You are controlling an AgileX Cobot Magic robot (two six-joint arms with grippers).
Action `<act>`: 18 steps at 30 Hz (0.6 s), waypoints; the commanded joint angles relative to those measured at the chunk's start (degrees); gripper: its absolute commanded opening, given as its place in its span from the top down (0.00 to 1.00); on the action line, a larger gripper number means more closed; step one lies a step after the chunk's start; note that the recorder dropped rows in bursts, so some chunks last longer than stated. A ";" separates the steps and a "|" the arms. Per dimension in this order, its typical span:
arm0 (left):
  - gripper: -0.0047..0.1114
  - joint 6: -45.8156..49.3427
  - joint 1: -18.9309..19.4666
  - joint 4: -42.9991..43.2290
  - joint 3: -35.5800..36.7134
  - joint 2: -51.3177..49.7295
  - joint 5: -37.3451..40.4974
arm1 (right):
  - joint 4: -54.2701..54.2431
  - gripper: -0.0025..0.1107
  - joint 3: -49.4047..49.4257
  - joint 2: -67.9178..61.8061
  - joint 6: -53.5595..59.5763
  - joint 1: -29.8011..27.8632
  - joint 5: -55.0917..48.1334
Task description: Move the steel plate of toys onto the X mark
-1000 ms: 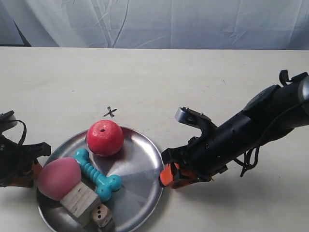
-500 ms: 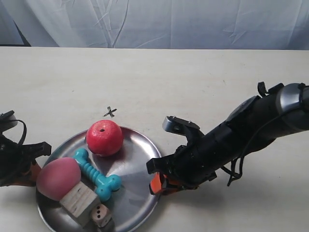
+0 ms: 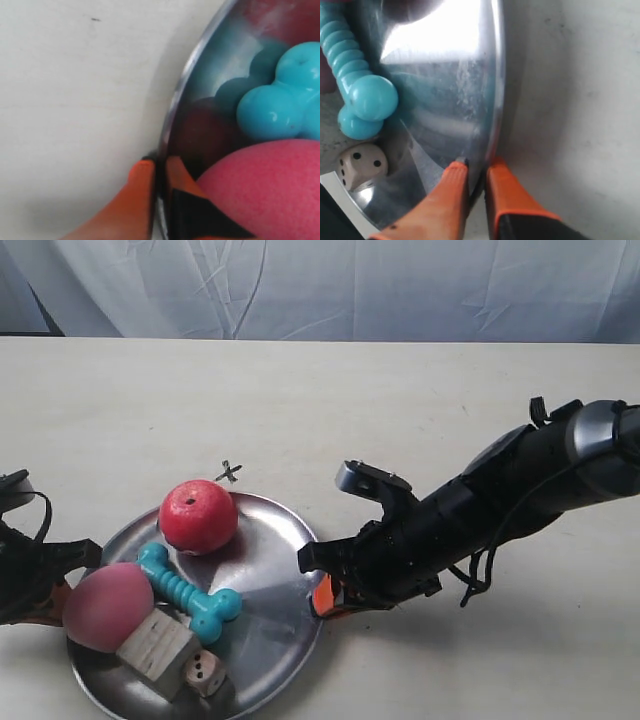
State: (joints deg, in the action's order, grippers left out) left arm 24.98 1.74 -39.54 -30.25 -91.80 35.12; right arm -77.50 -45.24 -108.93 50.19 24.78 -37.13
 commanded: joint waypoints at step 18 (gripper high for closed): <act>0.96 -0.33 -0.24 -2.02 -4.01 0.44 7.10 | -2.13 0.98 -2.73 0.05 -3.67 0.50 -5.90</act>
State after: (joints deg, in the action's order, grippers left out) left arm 24.98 1.84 -37.22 -33.39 -91.80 37.96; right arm -77.96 -45.98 -109.36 45.42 24.78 -36.93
